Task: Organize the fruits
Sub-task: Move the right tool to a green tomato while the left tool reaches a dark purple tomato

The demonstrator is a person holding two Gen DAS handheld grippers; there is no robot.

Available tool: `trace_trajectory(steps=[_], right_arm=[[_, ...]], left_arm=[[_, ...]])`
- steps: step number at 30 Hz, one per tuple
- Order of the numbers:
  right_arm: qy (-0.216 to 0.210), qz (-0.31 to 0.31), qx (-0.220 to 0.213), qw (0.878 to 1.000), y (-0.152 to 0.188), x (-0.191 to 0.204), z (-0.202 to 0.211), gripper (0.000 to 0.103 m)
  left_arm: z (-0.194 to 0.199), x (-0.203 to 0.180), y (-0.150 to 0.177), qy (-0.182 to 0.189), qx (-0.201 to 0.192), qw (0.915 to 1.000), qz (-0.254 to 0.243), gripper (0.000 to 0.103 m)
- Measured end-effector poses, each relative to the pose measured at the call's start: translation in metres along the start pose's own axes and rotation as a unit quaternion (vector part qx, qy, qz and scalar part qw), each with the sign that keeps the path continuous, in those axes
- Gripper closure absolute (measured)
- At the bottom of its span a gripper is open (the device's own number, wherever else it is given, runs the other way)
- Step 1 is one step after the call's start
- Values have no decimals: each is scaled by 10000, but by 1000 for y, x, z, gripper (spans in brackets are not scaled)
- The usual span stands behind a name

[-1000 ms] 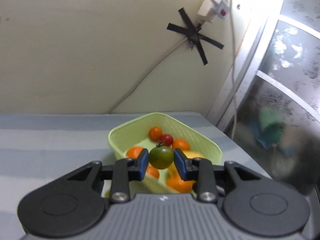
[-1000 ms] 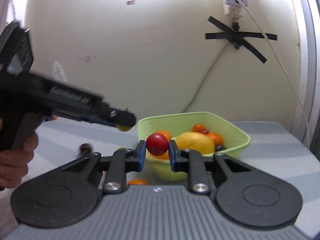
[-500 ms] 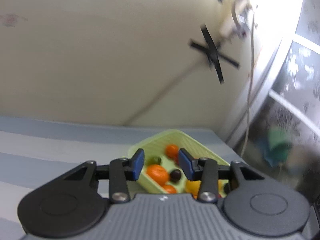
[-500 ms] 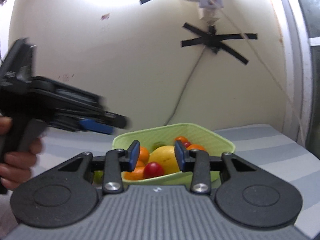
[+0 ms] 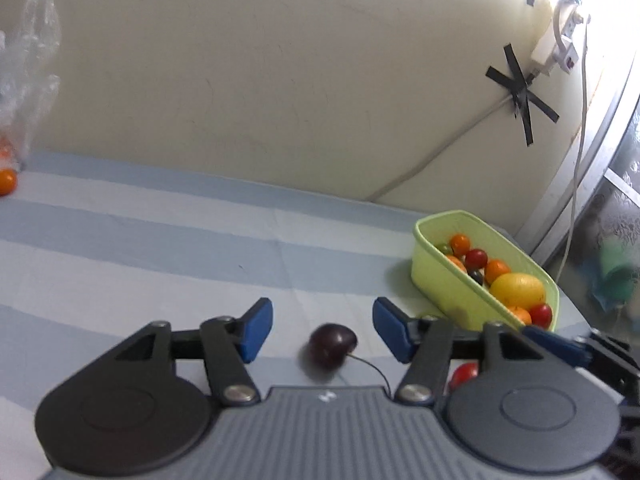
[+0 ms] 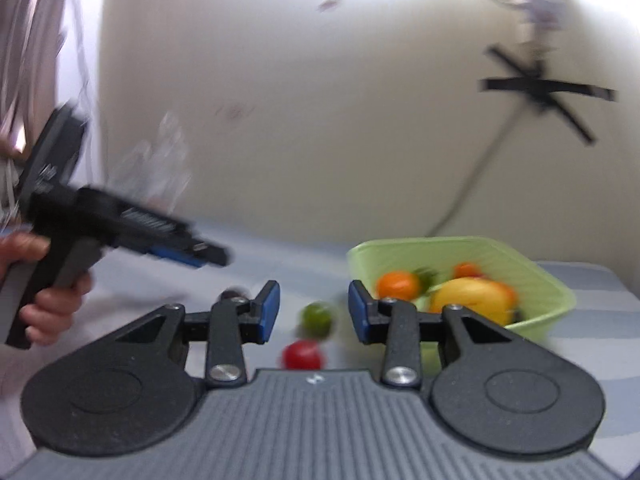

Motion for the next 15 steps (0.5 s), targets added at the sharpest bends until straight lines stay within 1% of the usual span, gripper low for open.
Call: trace_trajectory(steps=[3, 5, 7, 8, 9, 11, 12, 15], right_arm=[[95, 432, 533, 9976, -2, 15, -27, 63], [205, 645, 851, 9941, -4, 18, -44, 63], [363, 946, 1018, 9896, -7, 19, -56, 63], [414, 1085, 1085, 9873, -7, 20, -59, 63], [452, 1235, 1182, 9842, -7, 21, -63, 63], [509, 1481, 1426, 9773, -7, 21, -77, 64], [533, 1582, 1524, 9741, -5, 22, -82, 64], [635, 1756, 1841, 9650, 3, 22, -98, 64]], left_arm=[[-6, -11, 6, 51, 17, 9995, -299, 46], [-12, -17, 12, -121, 57, 9983, -574, 46], [-20, -21, 17, -350, 90, 9961, -806, 47], [-23, -21, 19, -379, 116, 9953, -879, 50], [-26, -21, 21, -385, 138, 9951, -902, 56], [-28, -20, 22, -321, 154, 9956, -865, 62], [-27, -19, 22, -233, 142, 9960, -848, 71], [-23, -15, 24, -170, 114, 9965, -810, 71]])
Point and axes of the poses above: each gripper's, at about its wrist camera, not at the fingertips, and z roughly against the way its jaws point, x to its left, y to its underside, the point moved 7 cm from there along -z, roughly the way its jaws point, and after that the axes turned 6 degrees about x, right-handed, at the moved point
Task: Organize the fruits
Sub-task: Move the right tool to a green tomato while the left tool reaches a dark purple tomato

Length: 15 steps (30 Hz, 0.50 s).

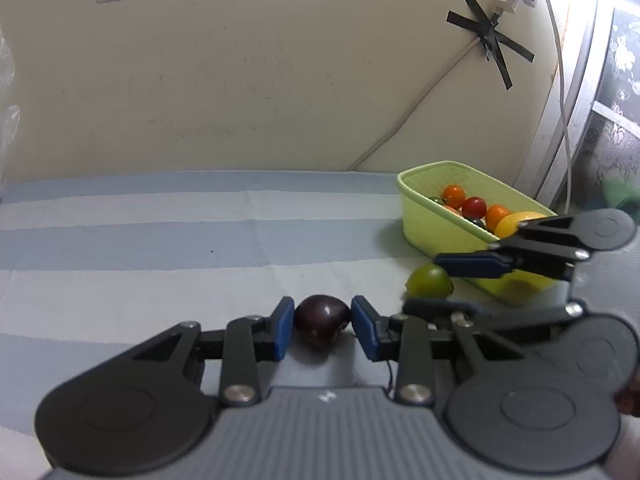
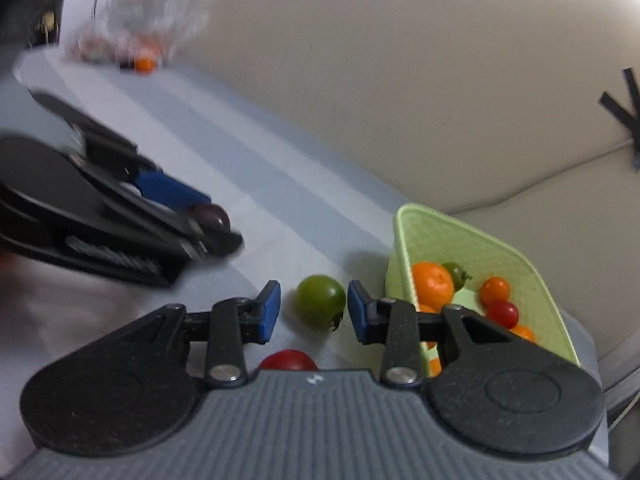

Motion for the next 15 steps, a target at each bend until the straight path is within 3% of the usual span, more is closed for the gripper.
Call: trace_trajectory(steps=[3, 7, 11, 15], right_arm=[[28, -148, -2, 9999, -5, -5, -4, 73], [-228, -455, -651, 9966, 2, 1, 33, 73], [-477, -722, -1167, 9894, 33, 21, 85, 73], [-878, -1084, -1187, 9831, 77, 33, 114, 72]], left_arm=[[14, 1, 4, 72, -20, 10000, 34, 71], [47, -10, 15, 401, -227, 9989, 76, 71], [75, -28, 41, 725, -225, 9971, 55, 71], [85, -48, 71, 925, -15, 9957, 13, 71]])
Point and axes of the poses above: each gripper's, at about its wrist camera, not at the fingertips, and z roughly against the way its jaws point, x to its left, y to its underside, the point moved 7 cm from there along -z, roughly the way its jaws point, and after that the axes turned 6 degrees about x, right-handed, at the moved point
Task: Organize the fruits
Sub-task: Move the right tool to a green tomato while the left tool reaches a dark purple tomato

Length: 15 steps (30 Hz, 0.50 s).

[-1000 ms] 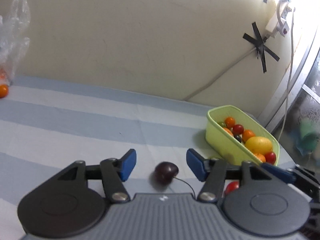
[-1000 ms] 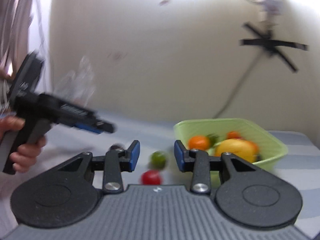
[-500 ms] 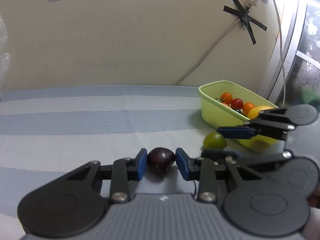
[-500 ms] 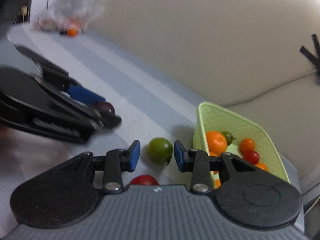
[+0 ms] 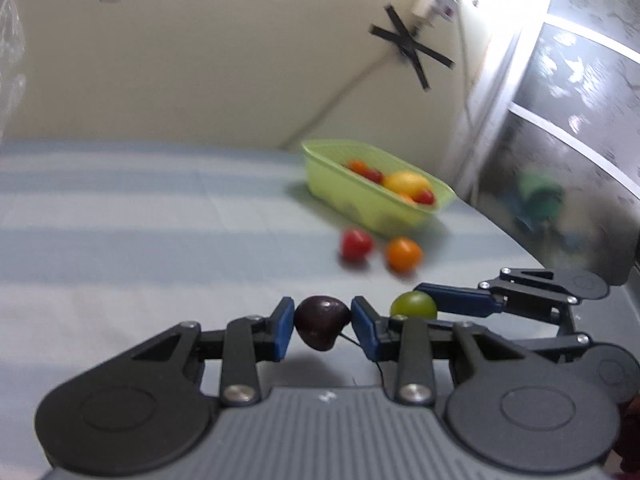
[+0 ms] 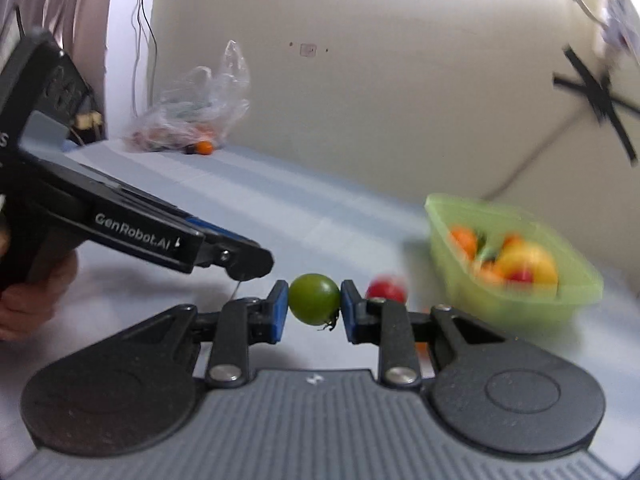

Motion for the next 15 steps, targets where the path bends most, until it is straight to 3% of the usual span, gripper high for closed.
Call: trace_trajectory(steps=[6, 9, 11, 15], right_arm=[[-41, -138, 153, 9998, 25, 11, 18, 72], [-22, -253, 214, 9994, 31, 8, 14, 71], [-32, -331, 196, 9993, 33, 7, 14, 63], [-77, -493, 234, 9985, 41, 4, 13, 61]], left_arm=[[-2, -15, 17, -260, 1, 9996, -137, 69], [4, -14, 24, -547, -126, 9982, -229, 56], [2, -13, 28, -610, -131, 9977, -257, 53], [3, -14, 29, -695, -169, 9969, -343, 51]])
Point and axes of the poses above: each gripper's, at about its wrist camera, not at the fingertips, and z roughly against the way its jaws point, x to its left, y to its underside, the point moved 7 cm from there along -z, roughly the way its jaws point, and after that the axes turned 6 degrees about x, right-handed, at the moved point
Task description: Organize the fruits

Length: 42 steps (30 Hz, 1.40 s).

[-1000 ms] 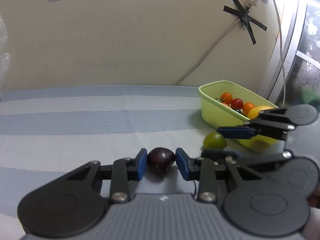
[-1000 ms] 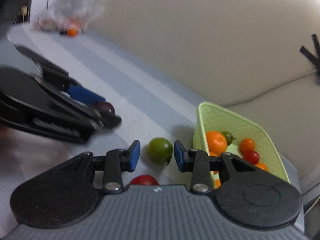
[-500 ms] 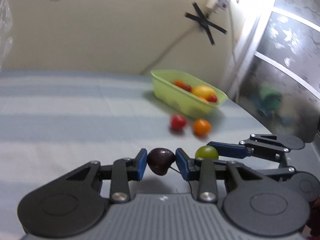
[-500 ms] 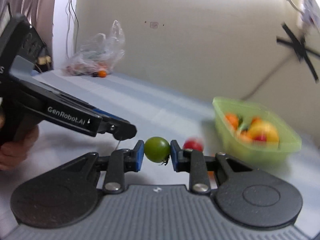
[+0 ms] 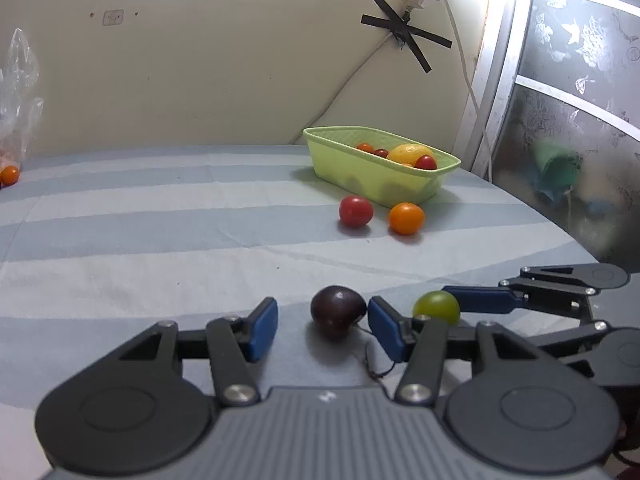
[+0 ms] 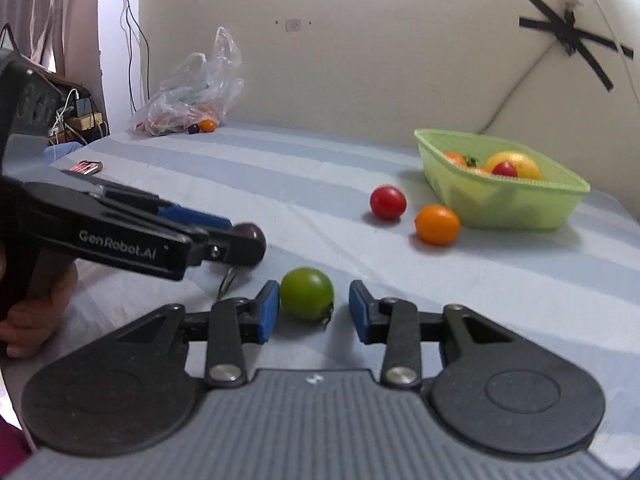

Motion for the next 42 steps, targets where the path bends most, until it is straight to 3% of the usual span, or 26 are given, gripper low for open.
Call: trace_trajectory(steps=[9, 42], right_arm=[[-78, 12, -3, 10000, 2, 1, 0, 53], [-27, 72, 6, 10000, 2, 3, 0, 52]], left_arm=[[0, 3, 0, 137, -23, 9999, 76, 48], [0, 2, 0, 184, -46, 9998, 117, 46]])
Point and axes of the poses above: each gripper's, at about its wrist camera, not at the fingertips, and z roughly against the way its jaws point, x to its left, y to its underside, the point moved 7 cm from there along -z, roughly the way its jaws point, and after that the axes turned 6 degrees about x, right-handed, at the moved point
